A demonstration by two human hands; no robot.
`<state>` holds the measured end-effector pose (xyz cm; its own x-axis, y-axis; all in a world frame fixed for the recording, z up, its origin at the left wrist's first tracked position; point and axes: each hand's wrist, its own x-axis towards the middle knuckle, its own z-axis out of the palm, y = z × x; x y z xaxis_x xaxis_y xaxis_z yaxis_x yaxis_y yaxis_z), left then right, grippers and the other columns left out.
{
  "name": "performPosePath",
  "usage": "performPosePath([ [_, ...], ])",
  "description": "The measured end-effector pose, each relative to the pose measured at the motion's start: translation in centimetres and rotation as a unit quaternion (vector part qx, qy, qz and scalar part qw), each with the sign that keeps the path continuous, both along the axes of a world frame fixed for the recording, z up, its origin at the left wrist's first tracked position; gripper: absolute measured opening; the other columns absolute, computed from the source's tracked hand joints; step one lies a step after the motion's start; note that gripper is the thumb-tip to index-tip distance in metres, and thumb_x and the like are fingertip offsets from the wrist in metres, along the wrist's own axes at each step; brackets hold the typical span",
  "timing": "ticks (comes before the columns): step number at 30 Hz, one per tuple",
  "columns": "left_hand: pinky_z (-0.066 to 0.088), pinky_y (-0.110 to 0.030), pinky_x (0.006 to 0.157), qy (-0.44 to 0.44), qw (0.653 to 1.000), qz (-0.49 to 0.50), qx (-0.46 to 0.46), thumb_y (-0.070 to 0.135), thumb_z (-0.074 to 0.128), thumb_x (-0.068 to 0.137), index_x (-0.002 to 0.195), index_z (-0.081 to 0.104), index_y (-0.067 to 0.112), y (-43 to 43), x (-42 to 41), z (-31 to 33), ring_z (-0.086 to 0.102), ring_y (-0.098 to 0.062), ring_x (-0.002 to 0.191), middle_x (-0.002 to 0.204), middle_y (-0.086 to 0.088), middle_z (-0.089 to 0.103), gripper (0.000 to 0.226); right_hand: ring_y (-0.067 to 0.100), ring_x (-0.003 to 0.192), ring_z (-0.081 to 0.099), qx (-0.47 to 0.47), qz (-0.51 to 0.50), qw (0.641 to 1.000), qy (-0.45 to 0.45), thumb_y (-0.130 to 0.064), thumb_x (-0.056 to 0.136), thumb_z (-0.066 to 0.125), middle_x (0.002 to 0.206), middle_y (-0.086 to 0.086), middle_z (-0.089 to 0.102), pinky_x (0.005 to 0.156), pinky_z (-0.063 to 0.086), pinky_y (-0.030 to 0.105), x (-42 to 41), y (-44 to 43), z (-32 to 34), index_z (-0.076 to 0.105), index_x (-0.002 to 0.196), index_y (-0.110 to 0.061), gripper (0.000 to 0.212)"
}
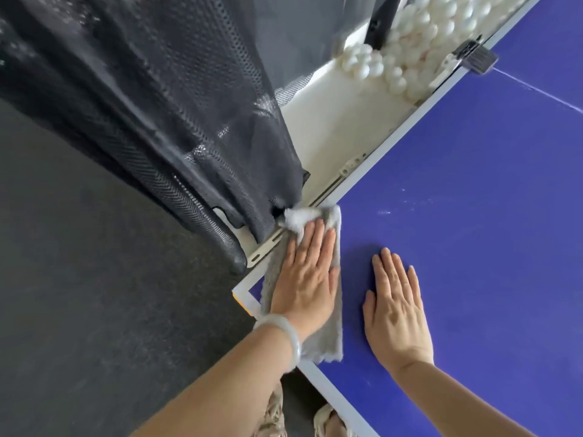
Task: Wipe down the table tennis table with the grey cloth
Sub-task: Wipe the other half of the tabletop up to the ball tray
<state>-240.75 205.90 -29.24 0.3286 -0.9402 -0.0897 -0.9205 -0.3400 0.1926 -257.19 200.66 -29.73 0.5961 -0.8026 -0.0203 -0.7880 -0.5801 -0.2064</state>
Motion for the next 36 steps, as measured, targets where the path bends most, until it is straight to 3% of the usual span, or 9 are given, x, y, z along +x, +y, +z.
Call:
performPosePath([
  [5, 0.008, -0.048, 0.123, 0.011, 0.999, -0.041, -0.016, 0.036, 0.020, 0.104, 0.159, 0.006, 0.014, 4.0, -0.7, -0.9, -0.003, -0.021, 0.154, 0.167, -0.006, -0.002, 0.061, 0.021, 0.152, 0.015, 0.006, -0.005, 1.000, -0.001, -0.027, 0.099, 0.025, 0.162, 0.011, 0.022, 0.123, 0.008, 0.042, 0.1, 0.1, 0.0, 0.031, 0.153, -0.002, 0.059],
  [12, -0.006, -0.046, 0.122, 0.007, 0.988, -0.155, -0.018, 0.036, 0.014, 0.107, 0.159, 0.002, 0.024, -8.1, 0.3, -0.1, -0.012, -0.017, 0.152, 0.167, 0.002, -0.005, 0.055, 0.019, 0.153, 0.013, 0.020, -0.008, 1.000, -0.020, -0.025, 0.100, 0.028, 0.164, 0.007, 0.021, 0.123, 0.012, 0.043, -0.1, 0.0, -0.1, 0.028, 0.154, -0.005, 0.058],
  [16, 0.012, -0.048, 0.121, 0.204, 0.947, -0.234, -0.078, 0.020, 0.030, 0.108, 0.156, 0.025, 0.019, -11.6, 0.1, 1.6, 0.017, -0.022, 0.151, 0.163, -0.002, 0.026, 0.049, 0.010, 0.153, 0.004, 0.047, -0.019, 0.998, -0.046, -0.026, 0.101, 0.036, 0.164, 0.000, 0.018, 0.124, 0.005, 0.037, -0.1, -0.1, 0.4, 0.026, 0.156, -0.010, 0.058],
  [19, 0.035, -0.053, 0.111, 0.226, 0.943, -0.120, -0.212, 0.000, 0.041, 0.099, 0.139, 0.050, 0.002, -10.6, 2.7, 1.6, 0.047, -0.033, 0.133, 0.141, -0.017, 0.053, 0.041, 0.003, 0.151, 0.008, 0.093, -0.039, 0.987, -0.123, -0.014, 0.100, 0.048, 0.163, -0.009, 0.021, 0.124, 0.009, 0.036, -0.3, 0.0, 0.8, 0.034, 0.153, -0.013, 0.055],
  [21, 0.029, -0.052, 0.117, 0.195, 0.961, -0.036, -0.192, -0.003, 0.042, 0.099, 0.142, 0.048, -0.002, -9.4, 4.5, 0.3, 0.039, -0.035, 0.141, 0.148, -0.019, 0.046, 0.043, 0.000, 0.150, 0.011, 0.145, -0.114, 0.959, -0.214, -0.008, 0.098, 0.051, 0.161, -0.019, 0.018, 0.124, 0.017, 0.037, -0.3, 0.1, 1.2, 0.034, 0.152, -0.019, 0.058],
  [23, 0.021, -0.048, 0.121, 0.170, 0.971, -0.054, -0.158, -0.004, 0.041, 0.100, 0.147, 0.040, -0.002, -8.4, 5.3, -1.2, 0.028, -0.032, 0.148, 0.155, -0.017, 0.035, 0.046, 0.008, 0.151, 0.013, 0.115, -0.162, 0.949, -0.247, -0.007, 0.098, 0.050, 0.163, -0.011, 0.020, 0.123, 0.021, 0.041, 0.9, -0.4, 1.6, 0.035, 0.151, -0.015, 0.056],
  [26, 0.019, -0.041, 0.123, 0.218, 0.960, -0.061, -0.166, 0.000, 0.039, 0.102, 0.149, 0.036, 0.003, -8.5, 5.7, -1.6, 0.029, -0.023, 0.148, 0.157, -0.012, 0.034, 0.047, 0.017, 0.154, 0.005, 0.053, -0.112, 0.969, -0.214, -0.011, 0.101, 0.046, 0.166, 0.007, 0.014, 0.125, 0.010, 0.039, 5.6, -2.5, 2.0, 0.026, 0.155, -0.005, 0.058],
  [31, 0.022, -0.031, 0.122, 0.281, 0.947, -0.033, -0.153, -0.006, 0.038, 0.101, 0.149, 0.036, 0.001, -8.7, 6.7, -0.6, 0.033, -0.021, 0.145, 0.154, -0.013, 0.038, 0.048, 0.019, 0.149, -0.026, 0.087, -0.123, 0.988, -0.045, -0.051, 0.104, 0.016, 0.163, 0.006, -0.024, 0.122, -0.017, 0.035, 10.1, -5.0, 0.4, -0.019, 0.154, -0.011, 0.073],
  [36, 0.023, -0.045, 0.121, 0.175, 0.971, -0.084, -0.140, -0.014, 0.040, 0.096, 0.147, 0.034, -0.004, -9.4, 6.1, -1.0, 0.028, -0.032, 0.147, 0.156, -0.020, 0.031, 0.053, 0.022, 0.154, 0.002, 0.039, -0.019, 0.999, -0.022, -0.037, 0.104, 0.021, 0.166, 0.007, 0.002, 0.123, 0.006, 0.041, 2.4, -3.1, 0.1, 0.008, 0.158, -0.008, 0.063],
])
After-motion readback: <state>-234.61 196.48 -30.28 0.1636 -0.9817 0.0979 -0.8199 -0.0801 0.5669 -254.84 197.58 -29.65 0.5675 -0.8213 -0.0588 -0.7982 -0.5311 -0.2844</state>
